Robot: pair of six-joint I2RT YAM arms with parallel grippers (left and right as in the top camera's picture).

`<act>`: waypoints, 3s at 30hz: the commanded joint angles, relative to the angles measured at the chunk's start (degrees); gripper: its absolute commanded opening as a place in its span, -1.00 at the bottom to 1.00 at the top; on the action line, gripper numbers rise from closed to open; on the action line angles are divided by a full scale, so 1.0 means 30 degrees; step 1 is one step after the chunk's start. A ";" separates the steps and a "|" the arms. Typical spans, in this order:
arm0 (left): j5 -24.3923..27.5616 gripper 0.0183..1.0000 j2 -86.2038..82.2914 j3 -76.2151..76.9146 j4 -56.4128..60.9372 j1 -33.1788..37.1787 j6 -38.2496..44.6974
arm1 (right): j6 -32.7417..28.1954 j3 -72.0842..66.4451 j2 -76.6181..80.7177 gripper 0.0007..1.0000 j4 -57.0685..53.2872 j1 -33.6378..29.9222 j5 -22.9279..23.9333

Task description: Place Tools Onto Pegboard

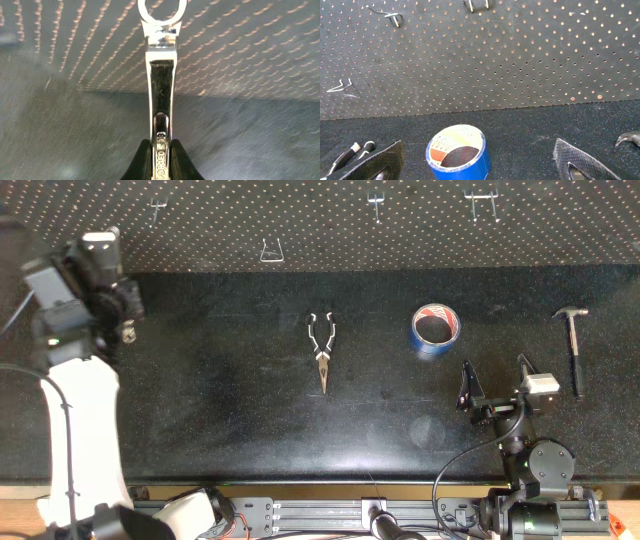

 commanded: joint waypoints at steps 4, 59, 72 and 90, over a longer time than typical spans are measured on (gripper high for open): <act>-0.2936 -0.98 -0.3854 -0.3927 0.1107 -0.3198 -0.4291 | 0.0138 -0.0080 -0.0102 0.94 -0.0058 0.0080 0.0168; -0.3439 -0.98 -0.2419 -0.2907 0.3942 -0.4262 -0.3359 | 0.0138 -0.0080 -0.0102 0.94 -0.0058 0.0080 0.0168; -0.3184 -0.98 -0.2419 -0.2907 0.3869 -0.3796 -0.3504 | 0.0138 -0.0080 -0.0102 0.94 -0.0058 0.0080 0.0168; -0.2492 -0.98 -0.1231 -0.2907 0.4466 -0.3796 -0.3497 | 0.0138 -0.0080 -0.0102 0.94 -0.0058 0.0080 0.0168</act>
